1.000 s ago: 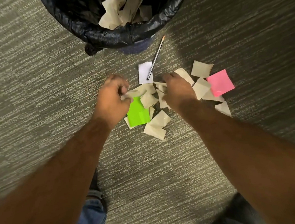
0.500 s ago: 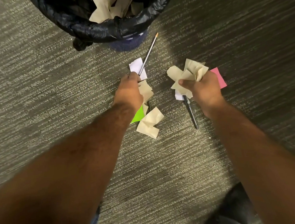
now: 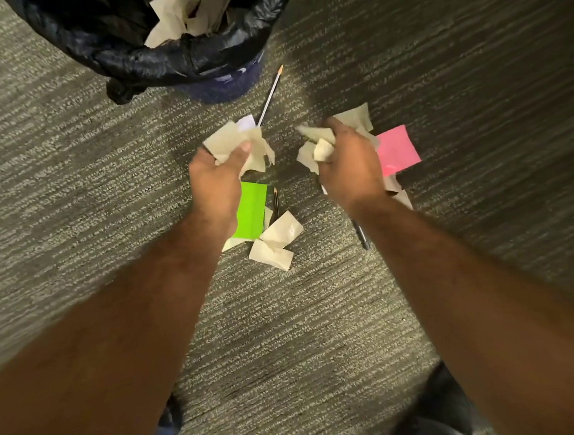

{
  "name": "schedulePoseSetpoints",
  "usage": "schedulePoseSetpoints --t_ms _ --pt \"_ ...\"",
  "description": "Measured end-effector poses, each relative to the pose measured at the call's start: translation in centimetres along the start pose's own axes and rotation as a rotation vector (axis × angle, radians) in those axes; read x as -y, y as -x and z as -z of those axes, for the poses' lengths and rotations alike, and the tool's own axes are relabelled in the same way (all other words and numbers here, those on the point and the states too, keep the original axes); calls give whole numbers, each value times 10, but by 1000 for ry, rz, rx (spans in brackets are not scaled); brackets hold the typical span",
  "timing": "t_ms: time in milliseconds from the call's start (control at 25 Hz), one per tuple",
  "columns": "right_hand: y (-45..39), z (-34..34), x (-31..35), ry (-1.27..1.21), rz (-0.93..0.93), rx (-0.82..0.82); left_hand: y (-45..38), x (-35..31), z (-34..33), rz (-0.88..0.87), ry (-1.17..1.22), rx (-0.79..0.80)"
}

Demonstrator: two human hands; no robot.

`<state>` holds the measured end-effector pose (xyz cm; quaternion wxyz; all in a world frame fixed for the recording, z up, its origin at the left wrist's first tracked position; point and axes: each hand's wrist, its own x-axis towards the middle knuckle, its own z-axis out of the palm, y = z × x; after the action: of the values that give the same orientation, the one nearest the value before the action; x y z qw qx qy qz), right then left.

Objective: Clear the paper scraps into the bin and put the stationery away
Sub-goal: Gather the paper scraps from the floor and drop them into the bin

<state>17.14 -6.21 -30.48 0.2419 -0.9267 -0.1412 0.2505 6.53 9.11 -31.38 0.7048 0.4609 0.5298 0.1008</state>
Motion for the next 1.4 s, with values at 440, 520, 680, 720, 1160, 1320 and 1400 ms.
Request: schedulePoseSetpoints --t_ms 440,520,680,720,1160,1320,1400 --pt "-47 28 -36 104 -132 145 38 20 -13 24 -396 182" --pt "-43 27 -39 258 -73 115 51 31 -13 -18 -549 243" --pt "-42 34 -43 79 -194 31 67 47 1 56 -492 238" --pt "-41 36 -42 -46 -264 30 70 45 5 82 -455 196" --pt "30 117 43 -896 -331 73 110 -75 -12 42 -193 8" --pt "39 150 120 -1014 -232 70 122 -138 -12 -69 -103 -42" --pt "28 160 157 -1023 -166 58 117 -173 -11 -123 -70 -75"
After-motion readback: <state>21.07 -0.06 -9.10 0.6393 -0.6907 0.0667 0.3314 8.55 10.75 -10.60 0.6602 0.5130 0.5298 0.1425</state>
